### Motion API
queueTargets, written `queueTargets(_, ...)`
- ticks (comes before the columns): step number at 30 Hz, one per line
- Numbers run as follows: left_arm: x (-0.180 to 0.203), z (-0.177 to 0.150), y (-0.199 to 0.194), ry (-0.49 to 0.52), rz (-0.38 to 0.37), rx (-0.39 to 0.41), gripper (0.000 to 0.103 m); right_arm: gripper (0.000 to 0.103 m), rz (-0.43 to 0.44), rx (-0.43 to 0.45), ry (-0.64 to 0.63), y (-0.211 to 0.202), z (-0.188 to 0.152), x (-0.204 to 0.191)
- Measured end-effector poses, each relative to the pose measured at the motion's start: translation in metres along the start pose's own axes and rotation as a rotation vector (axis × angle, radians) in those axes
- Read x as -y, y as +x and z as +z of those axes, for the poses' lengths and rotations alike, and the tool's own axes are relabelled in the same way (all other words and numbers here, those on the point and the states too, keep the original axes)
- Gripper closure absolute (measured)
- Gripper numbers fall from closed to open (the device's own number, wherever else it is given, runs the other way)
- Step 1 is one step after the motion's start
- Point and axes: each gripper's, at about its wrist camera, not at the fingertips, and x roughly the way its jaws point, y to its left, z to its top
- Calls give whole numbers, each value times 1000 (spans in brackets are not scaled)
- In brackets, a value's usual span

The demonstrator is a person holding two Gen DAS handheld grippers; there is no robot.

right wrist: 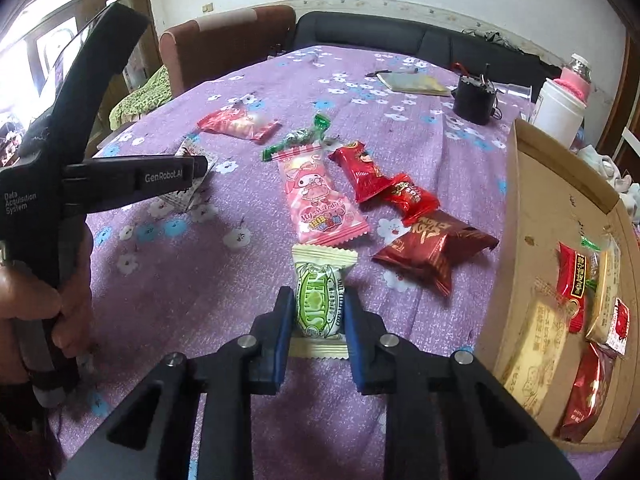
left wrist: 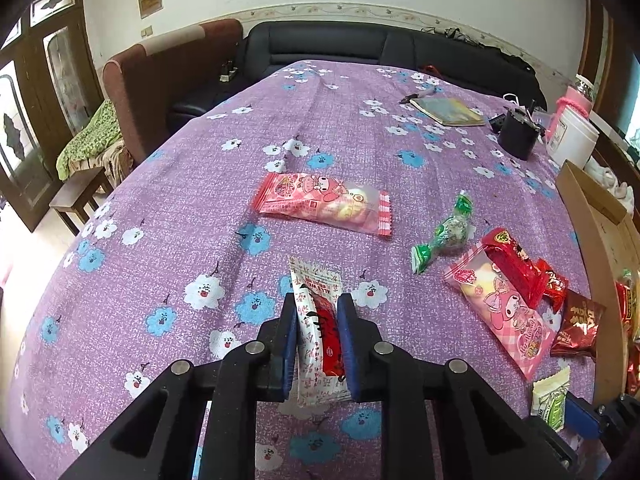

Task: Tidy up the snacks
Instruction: 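Carry the white-and-red packet and green-wrapped candy toward the cardboard tray with both grippers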

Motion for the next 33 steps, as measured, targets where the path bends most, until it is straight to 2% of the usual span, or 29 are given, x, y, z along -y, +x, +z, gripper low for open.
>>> queueTargets(5,-8,1,-3,-36,-22,12,85,83,46,29,44,-7,3,7)
queueTargets(9,-19,5,-8,-96,-80,34,85,83,71,90,77,-23,8,15)
queueTargets(16,-22,7,-17,-115,-111,68,85,83,84,113,86,-28,9,17)
queueTargets(33,-3,7,-36,-35,-144,154,85,83,73,155,141,-39,10,32)
